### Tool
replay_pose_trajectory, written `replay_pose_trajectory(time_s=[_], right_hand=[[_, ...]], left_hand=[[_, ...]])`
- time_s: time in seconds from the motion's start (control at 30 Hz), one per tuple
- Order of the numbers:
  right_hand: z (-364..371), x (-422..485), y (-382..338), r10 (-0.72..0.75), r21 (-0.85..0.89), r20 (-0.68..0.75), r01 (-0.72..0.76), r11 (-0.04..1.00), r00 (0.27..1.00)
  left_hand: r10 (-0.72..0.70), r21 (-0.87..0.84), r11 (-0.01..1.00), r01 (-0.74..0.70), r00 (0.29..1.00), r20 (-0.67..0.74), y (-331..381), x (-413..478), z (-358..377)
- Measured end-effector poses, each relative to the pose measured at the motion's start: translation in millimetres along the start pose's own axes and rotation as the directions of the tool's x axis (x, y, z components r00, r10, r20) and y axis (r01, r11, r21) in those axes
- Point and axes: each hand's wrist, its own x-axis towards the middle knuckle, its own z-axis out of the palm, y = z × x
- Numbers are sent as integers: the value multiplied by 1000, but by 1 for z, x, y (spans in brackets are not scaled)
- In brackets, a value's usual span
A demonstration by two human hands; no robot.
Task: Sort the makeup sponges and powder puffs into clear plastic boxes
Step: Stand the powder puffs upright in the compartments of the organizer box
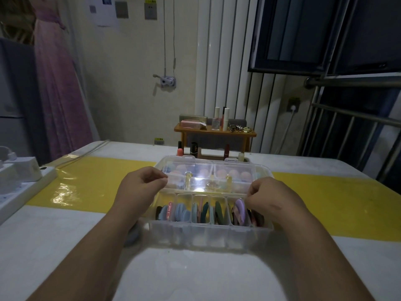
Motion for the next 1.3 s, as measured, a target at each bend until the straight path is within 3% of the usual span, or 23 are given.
replay_pose_trajectory(time_s=[0.17,0.4,0.5,0.67,0.8,0.9,1.0,1.1,1.3], right_hand=[[-1,1,0,5,-51,-93,-10,999,996],[-2,-1,-1,0,-141,-40,-6,990,999],[-1,-1,-1,3,-124,-53,-10,992,999],[3,0,-3,-42,-57,-135,34,998,990],[9,-1,-7,-150,17,-256,160,987,955],[15,-2,-9,-202,64,-248,224,972,947],[19,0,-11,-227,100,-235,256,961,945],[21,-1,-13,-242,126,-232,275,953,942],[25,-4,-17,-229,209,-214,273,939,950]], left_hand=[[-11,12,1000,12,1000,-22,-2,2,-2],[-105,39,994,106,993,-48,-5,5,-5],[-205,199,960,198,979,16,-8,10,-14],[-366,510,815,276,927,84,-16,15,-35],[-468,732,652,200,865,180,-16,15,-45],[-543,765,617,185,804,244,-14,11,-51],[-531,783,611,116,793,297,-13,7,-50],[-438,788,616,27,842,314,-15,9,-48],[-282,754,655,42,940,192,-17,12,-46]])
